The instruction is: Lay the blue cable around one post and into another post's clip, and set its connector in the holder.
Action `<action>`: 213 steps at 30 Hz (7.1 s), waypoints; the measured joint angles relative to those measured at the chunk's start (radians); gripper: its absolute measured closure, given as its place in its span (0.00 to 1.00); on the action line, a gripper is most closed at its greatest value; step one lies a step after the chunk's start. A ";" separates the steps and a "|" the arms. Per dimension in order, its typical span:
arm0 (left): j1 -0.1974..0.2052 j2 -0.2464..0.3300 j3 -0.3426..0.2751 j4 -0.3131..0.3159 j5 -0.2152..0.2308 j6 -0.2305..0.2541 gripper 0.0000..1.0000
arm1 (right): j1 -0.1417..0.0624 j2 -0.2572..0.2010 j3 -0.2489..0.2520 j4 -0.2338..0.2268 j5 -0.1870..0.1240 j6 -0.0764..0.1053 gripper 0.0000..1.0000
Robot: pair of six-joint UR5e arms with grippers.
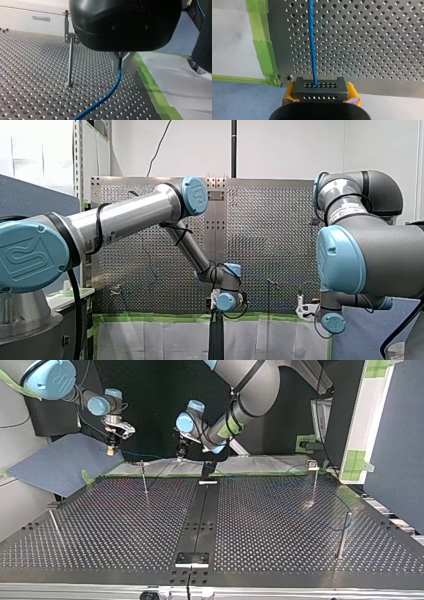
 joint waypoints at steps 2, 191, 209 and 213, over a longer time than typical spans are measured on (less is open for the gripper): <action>0.002 -0.001 0.001 0.002 0.001 -0.004 1.00 | -0.002 0.000 -0.007 0.005 -0.001 0.003 0.95; -0.193 0.084 0.089 -0.207 -0.126 -0.123 0.00 | 0.012 0.004 -0.211 0.150 -0.074 0.041 0.95; -0.189 0.083 0.095 -0.233 -0.181 -0.143 0.00 | 0.016 0.006 -0.211 0.150 -0.075 0.041 0.95; -0.189 0.083 0.093 -0.232 -0.186 -0.150 0.00 | 0.016 0.006 -0.211 0.150 -0.075 0.041 0.95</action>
